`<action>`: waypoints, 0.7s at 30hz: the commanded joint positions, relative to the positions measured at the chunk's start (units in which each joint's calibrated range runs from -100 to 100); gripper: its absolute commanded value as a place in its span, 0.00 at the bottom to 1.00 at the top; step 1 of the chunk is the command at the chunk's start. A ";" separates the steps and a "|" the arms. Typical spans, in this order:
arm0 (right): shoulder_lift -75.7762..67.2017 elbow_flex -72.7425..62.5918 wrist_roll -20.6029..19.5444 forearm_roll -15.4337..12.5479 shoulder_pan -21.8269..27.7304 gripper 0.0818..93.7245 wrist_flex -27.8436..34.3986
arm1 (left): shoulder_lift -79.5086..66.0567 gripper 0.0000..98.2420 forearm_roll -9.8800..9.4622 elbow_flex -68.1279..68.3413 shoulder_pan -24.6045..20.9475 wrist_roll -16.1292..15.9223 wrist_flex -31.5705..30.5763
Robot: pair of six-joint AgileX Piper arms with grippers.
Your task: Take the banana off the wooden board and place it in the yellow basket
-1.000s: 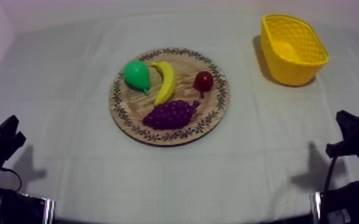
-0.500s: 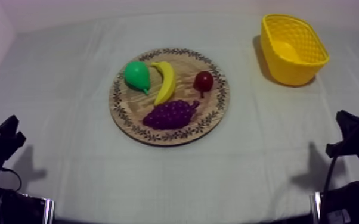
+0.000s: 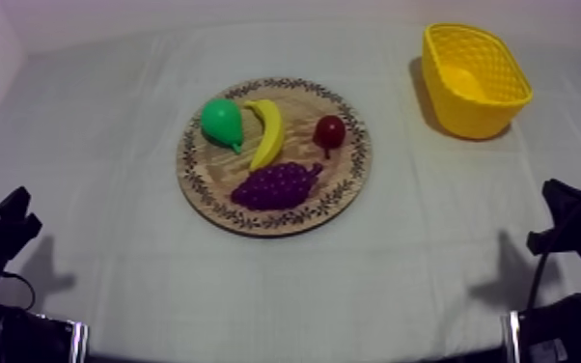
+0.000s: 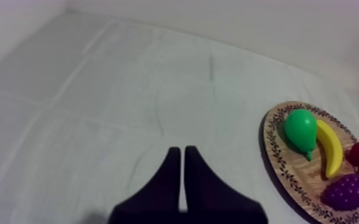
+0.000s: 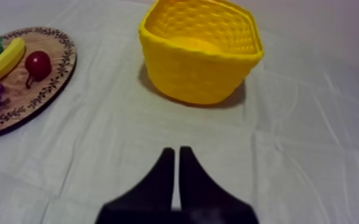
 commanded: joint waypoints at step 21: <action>22.19 -23.61 3.82 1.58 -1.31 0.00 3.00 | 0.00 0.00 0.00 0.01 -0.01 0.01 0.03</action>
